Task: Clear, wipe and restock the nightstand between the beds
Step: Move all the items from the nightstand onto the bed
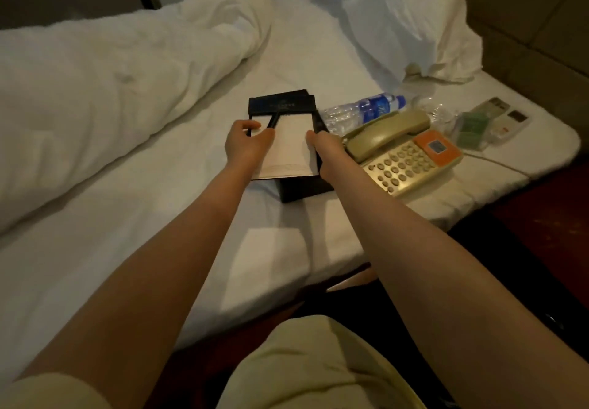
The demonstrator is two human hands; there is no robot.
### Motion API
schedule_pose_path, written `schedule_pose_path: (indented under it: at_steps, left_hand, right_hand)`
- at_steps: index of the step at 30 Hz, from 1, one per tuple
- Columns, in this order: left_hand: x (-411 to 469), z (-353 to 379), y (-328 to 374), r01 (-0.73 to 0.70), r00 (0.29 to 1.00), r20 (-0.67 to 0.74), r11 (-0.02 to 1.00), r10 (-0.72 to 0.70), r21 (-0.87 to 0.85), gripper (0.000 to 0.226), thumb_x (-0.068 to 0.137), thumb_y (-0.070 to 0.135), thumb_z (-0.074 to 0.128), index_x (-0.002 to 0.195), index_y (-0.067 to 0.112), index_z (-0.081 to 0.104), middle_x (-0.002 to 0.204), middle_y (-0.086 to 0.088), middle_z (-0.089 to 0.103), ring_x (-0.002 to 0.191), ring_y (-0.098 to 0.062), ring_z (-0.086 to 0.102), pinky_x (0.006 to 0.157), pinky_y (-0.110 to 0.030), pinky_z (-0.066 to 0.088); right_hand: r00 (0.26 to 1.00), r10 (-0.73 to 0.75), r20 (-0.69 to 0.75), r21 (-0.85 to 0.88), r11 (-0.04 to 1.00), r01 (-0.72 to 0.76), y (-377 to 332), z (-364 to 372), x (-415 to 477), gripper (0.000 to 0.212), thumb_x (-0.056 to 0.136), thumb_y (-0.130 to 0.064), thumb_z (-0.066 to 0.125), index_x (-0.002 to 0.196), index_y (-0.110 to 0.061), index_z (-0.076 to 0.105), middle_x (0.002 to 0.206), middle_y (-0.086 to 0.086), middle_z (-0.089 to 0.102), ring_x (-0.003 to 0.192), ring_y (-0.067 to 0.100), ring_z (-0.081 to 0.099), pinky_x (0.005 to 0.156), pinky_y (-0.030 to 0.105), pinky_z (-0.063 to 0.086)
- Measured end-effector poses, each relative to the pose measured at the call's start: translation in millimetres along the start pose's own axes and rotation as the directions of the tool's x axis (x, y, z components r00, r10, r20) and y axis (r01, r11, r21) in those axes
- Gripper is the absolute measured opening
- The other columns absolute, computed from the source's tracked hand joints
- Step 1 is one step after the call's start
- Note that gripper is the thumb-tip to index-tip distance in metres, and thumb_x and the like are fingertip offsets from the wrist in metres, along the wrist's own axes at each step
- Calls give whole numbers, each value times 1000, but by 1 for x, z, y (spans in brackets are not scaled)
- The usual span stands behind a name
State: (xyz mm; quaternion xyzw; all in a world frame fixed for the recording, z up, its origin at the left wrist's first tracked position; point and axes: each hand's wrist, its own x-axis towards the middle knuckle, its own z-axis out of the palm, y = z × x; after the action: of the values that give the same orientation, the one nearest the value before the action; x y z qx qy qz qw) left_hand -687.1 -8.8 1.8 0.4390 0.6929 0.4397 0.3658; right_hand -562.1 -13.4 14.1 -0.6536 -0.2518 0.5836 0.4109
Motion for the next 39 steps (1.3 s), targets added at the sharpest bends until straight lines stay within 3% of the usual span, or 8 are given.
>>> schedule_pose_path:
  at_steps: [6, 11, 19, 23, 26, 29, 33, 39]
  left_hand:
    - [8, -52, -29, 71, 992, -101, 993, -80, -96, 26, 85, 18, 66, 107, 14, 53, 109, -3, 53, 80, -11, 54, 49, -2, 41]
    - [8, -77, -66, 140, 970, -189, 986, -155, -90, 22, 83, 19, 66, 100, 18, 51, 118, -9, 59, 90, -17, 55, 72, -21, 45]
    - [0, -65, -103, 132, 983, -147, 973, -105, 188, 19, 89, 24, 58, 106, 16, 51, 108, -3, 53, 91, -18, 53, 62, -21, 42]
    - [-1, -62, -111, 102, 985, -165, 920, -41, 379, 30, 89, 28, 58, 113, 12, 56, 124, -13, 51, 114, -29, 50, 90, -30, 41]
    - [-1, -63, -111, 103, 983, -181, 875, -18, 474, 30, 89, 26, 58, 116, 14, 55, 135, -12, 40, 126, -29, 38, 103, -33, 33]
    - [-1, -62, -103, 25, 984, -166, 877, 63, 480, 29, 88, 19, 58, 116, 14, 56, 136, -11, 40, 125, -28, 38, 102, -31, 33]
    - [3, -51, -82, -134, 985, -49, 919, 164, 370, 29, 84, 5, 56, 113, 7, 57, 125, -15, 50, 114, -27, 51, 95, -28, 40]
    - [-6, -3, -34, -227, 974, 78, 938, 214, 264, 27, 90, 5, 52, 117, 9, 52, 125, -11, 50, 94, -13, 52, 69, -12, 40]
  right_hand:
    - [991, -21, 129, -138, 990, 39, 13, 54, -9, 37, 95, -17, 48, 130, -4, 44, 125, 12, 54, 114, 28, 53, 93, 33, 46]
    - [987, 24, 159, -381, 924, 40, 35, 83, -12, 40, 95, -10, 48, 133, 0, 42, 129, 15, 51, 117, 31, 52, 97, 34, 46]
    - [984, 106, 145, -601, 800, 2, 64, 82, -12, 36, 97, -8, 44, 132, 0, 42, 132, 17, 49, 119, 30, 50, 93, 32, 44]
    - [989, 58, 136, -661, 749, 47, 61, 85, -15, 30, 97, -8, 41, 126, -2, 46, 93, 13, 51, 73, 19, 47, 61, 23, 40]
    - [984, -24, 175, -697, 703, 141, 62, 85, -18, 23, 97, -7, 40, 117, -4, 50, 99, 11, 46, 75, 20, 49, 60, 22, 38]
    - [954, -158, 254, -681, 671, 292, 60, 77, -19, 21, 95, -3, 41, 110, -2, 55, 112, 15, 50, 87, 19, 55, 67, 22, 46]
    - [889, -345, 299, -560, 691, 457, 47, 61, -22, 40, 94, 1, 41, 134, -4, 47, 138, 13, 47, 127, 25, 46, 101, 28, 39]
    - [939, -344, -11, -264, 907, 329, 32, 14, -5, 30, 93, -1, 43, 116, -7, 62, 114, 13, 63, 95, 21, 63, 90, 37, 54]
